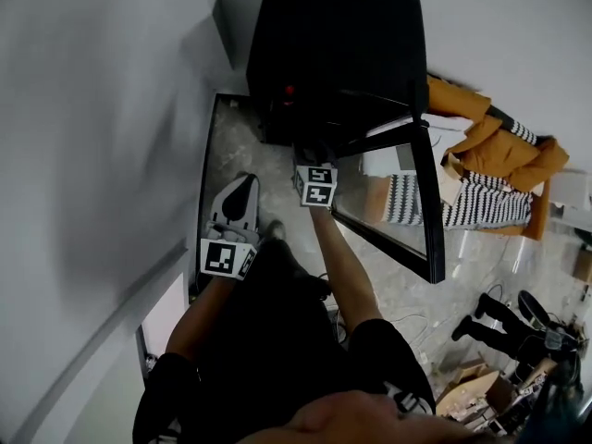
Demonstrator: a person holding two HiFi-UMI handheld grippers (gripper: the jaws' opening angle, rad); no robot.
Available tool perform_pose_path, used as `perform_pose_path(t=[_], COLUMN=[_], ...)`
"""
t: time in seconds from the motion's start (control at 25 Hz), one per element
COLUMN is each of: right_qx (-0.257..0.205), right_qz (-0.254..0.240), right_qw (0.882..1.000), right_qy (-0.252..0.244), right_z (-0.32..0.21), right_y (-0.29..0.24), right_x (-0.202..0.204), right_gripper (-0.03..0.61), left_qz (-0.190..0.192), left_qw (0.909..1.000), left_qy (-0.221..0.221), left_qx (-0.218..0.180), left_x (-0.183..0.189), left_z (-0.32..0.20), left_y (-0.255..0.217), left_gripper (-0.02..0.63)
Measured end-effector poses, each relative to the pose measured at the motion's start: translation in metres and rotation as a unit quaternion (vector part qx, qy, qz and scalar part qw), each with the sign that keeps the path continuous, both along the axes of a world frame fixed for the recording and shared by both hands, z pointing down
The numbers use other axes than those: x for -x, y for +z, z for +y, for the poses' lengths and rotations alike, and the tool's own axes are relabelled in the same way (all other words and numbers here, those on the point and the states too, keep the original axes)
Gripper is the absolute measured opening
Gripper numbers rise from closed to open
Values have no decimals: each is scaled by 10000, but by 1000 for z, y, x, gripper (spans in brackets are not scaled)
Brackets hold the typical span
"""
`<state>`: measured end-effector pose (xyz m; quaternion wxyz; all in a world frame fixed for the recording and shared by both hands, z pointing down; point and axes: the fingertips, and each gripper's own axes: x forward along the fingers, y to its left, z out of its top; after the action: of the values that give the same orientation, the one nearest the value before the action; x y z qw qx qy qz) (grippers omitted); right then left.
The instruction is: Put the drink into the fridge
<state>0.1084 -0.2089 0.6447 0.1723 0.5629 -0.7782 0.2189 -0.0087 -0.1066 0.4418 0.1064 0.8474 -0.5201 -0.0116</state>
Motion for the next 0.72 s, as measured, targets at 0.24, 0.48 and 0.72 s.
perform_pose_path(t=[0.24,0.48,0.72], right_qx=[226,314,342], right_qz=[-211,-284,-248], right_qw=[9995,9990,9983], right_qy=[50,173,413], right_z=[44,67,90], right_y=[-35,-61,-98], right_x=[-11,-10,-5], right_gripper=[70,12,3], left_qz=[-41,-61,-26], left_qw=[9998,9998,9989], left_qy=[-84,110,312], left_qx=[165,149,356], left_x=[-5,-5,7], left_z=[25,32,31], left_y=[-25,-27,-38], left_gripper=[5,5,5])
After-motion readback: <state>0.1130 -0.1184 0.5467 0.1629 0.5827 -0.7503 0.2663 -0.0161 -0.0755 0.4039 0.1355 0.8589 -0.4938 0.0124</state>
